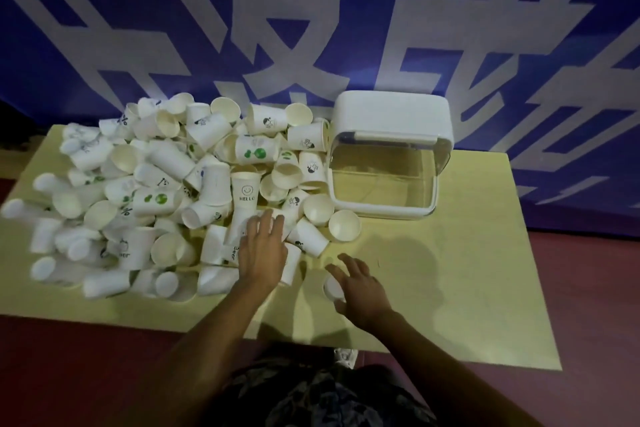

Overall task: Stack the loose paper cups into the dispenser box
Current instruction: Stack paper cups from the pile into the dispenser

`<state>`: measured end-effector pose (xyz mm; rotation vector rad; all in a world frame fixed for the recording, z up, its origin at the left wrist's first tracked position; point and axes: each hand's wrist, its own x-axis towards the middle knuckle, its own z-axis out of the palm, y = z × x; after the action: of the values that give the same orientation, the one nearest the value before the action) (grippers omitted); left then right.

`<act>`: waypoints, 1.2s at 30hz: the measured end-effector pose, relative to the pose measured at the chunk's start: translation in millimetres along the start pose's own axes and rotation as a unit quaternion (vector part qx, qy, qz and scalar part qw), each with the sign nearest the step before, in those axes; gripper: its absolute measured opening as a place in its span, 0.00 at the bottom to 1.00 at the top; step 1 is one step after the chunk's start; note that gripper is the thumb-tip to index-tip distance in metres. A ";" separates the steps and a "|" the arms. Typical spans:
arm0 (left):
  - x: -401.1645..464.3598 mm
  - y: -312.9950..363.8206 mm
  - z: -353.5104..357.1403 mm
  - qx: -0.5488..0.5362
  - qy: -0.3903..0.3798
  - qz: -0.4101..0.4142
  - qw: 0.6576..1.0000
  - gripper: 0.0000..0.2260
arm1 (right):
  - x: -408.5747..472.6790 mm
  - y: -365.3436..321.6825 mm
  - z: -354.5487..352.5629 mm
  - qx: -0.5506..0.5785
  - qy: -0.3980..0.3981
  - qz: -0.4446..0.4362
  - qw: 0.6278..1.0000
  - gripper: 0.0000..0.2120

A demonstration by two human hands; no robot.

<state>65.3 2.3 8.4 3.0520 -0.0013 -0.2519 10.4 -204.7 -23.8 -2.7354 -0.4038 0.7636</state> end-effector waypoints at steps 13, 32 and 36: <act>56.5 -16.2 3.2 0.089 -0.073 0.081 0.990 0.14 | 10.9 0.2 -11.1 0.187 0.073 0.137 0.970 0.24; 14.9 3.3 -46.3 -0.383 0.009 0.010 0.923 0.10 | 16.3 -54.8 -74.5 0.320 0.268 0.031 0.908 0.36; 16.9 16.3 -44.7 -0.358 0.029 0.059 0.932 0.09 | 9.3 -38.4 -90.3 0.251 0.310 0.032 0.916 0.15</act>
<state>89.4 -10.6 50.9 2.3193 -0.0729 -0.1140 59.1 -182.8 59.0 -2.3258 0.0277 -0.0307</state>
